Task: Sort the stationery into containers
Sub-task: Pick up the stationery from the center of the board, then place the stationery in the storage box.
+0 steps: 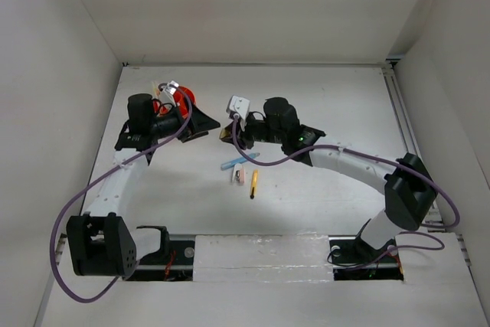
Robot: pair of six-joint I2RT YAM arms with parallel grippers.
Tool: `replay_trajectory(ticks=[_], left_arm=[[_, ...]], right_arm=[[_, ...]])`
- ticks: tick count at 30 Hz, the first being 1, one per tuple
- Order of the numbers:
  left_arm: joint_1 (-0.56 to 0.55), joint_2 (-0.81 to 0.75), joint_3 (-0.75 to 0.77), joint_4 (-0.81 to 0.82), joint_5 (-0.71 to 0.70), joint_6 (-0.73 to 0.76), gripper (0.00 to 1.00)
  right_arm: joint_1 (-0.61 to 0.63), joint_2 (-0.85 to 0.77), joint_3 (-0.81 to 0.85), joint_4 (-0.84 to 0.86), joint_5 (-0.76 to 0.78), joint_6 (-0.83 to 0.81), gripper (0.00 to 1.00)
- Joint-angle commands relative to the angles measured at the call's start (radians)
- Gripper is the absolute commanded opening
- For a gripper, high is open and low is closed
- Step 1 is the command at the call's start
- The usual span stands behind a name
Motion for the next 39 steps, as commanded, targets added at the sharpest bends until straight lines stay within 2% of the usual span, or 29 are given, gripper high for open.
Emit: replay_trajectory(ticks=[1,5,10,12,16,22,27,31,34,35,39], left_arm=[[0.000,0.005,-0.035,0.082,0.053,-0.006,0.85],[0.000,0.014,-0.035,0.093,0.075,-0.016,0.73],[0.000,0.014,-0.044,0.102,0.075,-0.016,0.68],[0.000,0.014,-0.044,0.102,0.084,-0.016,0.60],[0.000,0.014,-0.044,0.102,0.093,-0.016,0.53],[0.000,0.014,-0.044,0.102,0.102,-0.016,0.38],[0.000,0.014,-0.044,0.102,0.124,-0.025,0.34],[0.000,0.014,-0.044,0.120,0.142,-0.034,0.20],[0.000,0.025,-0.032,0.087,0.142,-0.020,0.03],[0.000,0.025,-0.018,0.076,0.142,-0.011,0.00],[0.000,0.034,0.004,0.033,0.095,0.012,0.00]], right_arm=[[0.024,-0.013,0.076,0.091,-0.057,-0.018,0.00],[0.047,0.006,0.096,0.128,-0.077,-0.018,0.00],[0.056,0.041,0.136,0.137,-0.086,-0.018,0.00],[0.056,0.052,0.149,0.137,-0.086,-0.018,0.00],[0.067,0.072,0.159,0.137,-0.050,-0.018,0.00],[0.067,0.096,0.180,0.148,-0.040,-0.018,0.00],[0.067,0.116,0.202,0.157,-0.030,-0.018,0.00],[0.067,0.127,0.211,0.157,-0.030,-0.018,0.00],[0.067,0.138,0.222,0.157,-0.020,-0.018,0.00],[0.067,0.138,0.222,0.157,-0.011,-0.018,0.00],[0.067,0.149,0.222,0.157,0.000,-0.018,0.02]])
